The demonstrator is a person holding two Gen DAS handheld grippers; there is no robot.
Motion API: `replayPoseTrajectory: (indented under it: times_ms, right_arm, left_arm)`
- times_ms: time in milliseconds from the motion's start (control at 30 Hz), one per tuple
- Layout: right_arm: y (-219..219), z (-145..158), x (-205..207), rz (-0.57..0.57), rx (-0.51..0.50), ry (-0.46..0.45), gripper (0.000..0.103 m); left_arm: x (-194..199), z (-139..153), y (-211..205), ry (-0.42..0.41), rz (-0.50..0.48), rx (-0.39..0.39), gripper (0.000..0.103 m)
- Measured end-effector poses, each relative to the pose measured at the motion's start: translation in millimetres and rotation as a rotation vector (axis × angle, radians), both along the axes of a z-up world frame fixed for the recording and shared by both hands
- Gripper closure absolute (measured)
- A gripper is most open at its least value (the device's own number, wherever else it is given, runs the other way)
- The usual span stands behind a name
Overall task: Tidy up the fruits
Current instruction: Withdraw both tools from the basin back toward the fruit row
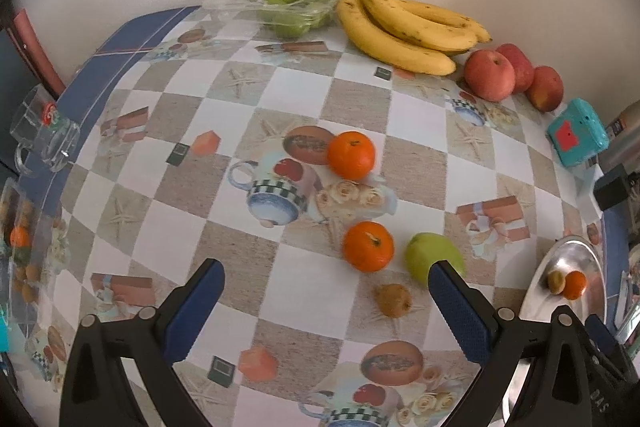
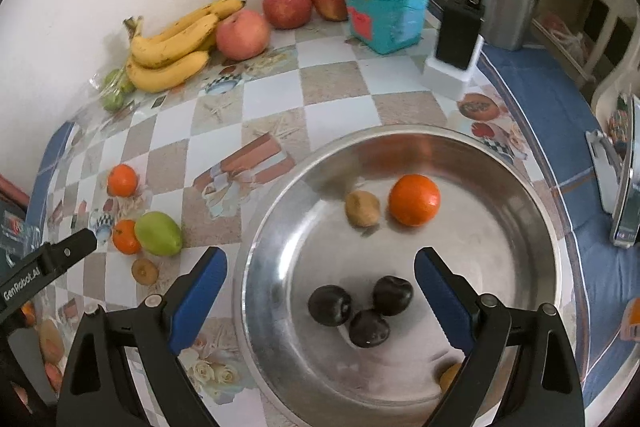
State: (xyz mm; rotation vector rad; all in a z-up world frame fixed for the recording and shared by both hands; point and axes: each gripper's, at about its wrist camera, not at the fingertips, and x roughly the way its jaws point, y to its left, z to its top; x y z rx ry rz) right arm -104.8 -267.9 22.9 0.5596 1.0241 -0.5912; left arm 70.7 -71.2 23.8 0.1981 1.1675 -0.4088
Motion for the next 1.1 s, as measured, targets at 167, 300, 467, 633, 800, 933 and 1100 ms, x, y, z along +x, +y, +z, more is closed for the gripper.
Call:
replayPoseTrajectory:
  times_ms: [167,300,467,633,800,933,1100]
  right_arm:
    - [15,0,14,0.07,0.019,-0.038,0.008]
    - [27,-3,26,0.108,0.021,-0.039,0.008]
    - [44,-6,44,0.164,0.046,-0.062,0.008]
    - [57,-9,59,0.2,0.046,-0.058,0.008]
    - [68,-15,71,0.235,0.087,-0.081,0.008]
    - [74,-20,78,0.255,0.065,-0.072,0.008]
    - [70,-29,82,0.232,0.073,-0.069,0.008]
  left_arm:
    - [10,-2,13,0.009,0.037,0.002,0.0]
    - [17,-1,22,0.006,0.064,0.003,0.0]
    - [25,-1,31,-0.004,0.081,0.016,0.0]
    - [35,-7,41,0.009,0.113,0.028,0.0]
    - [42,-18,45,0.042,0.138,0.029,0.0]
    - [44,-26,42,0.052,0.129,0.041,0.0]
    - [47,-30,39,0.055,0.119,0.03,0.0]
